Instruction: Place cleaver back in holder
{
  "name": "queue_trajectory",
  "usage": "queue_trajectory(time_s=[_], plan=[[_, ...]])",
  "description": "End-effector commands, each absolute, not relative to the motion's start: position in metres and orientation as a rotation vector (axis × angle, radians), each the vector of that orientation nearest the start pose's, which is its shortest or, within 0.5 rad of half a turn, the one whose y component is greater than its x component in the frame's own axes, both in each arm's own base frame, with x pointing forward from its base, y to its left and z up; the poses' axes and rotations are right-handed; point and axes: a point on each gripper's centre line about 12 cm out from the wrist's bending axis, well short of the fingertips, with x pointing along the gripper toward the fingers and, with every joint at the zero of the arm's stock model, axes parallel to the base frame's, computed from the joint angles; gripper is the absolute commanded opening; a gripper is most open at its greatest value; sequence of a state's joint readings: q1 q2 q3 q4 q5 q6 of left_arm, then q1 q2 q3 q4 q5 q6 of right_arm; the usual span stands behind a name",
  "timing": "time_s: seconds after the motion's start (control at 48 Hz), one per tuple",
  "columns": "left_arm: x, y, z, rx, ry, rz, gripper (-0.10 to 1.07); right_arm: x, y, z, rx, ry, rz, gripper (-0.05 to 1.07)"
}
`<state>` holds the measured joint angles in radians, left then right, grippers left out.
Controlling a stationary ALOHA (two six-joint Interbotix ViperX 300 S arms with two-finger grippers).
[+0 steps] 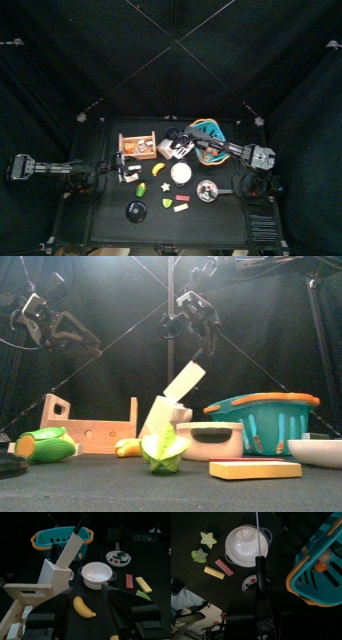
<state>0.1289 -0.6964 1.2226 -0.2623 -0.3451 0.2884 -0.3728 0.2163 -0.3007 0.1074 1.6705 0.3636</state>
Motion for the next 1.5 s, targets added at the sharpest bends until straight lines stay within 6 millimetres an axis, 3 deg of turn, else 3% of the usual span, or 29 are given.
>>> queue_trajectory(time_s=[0.0,1.229,1.479], plan=[[0.227,0.040,0.226,0.037,0.185,0.213,0.85,0.394,-0.143,0.332,0.653,1.460,-0.479,0.38],[0.226,0.040,0.224,0.036,0.196,0.211,0.85,0.413,-0.163,0.325,0.615,1.414,-0.539,0.39],[0.226,0.040,0.224,0.036,0.198,0.211,0.85,0.417,-0.167,0.326,0.592,1.370,-0.554,0.50]])
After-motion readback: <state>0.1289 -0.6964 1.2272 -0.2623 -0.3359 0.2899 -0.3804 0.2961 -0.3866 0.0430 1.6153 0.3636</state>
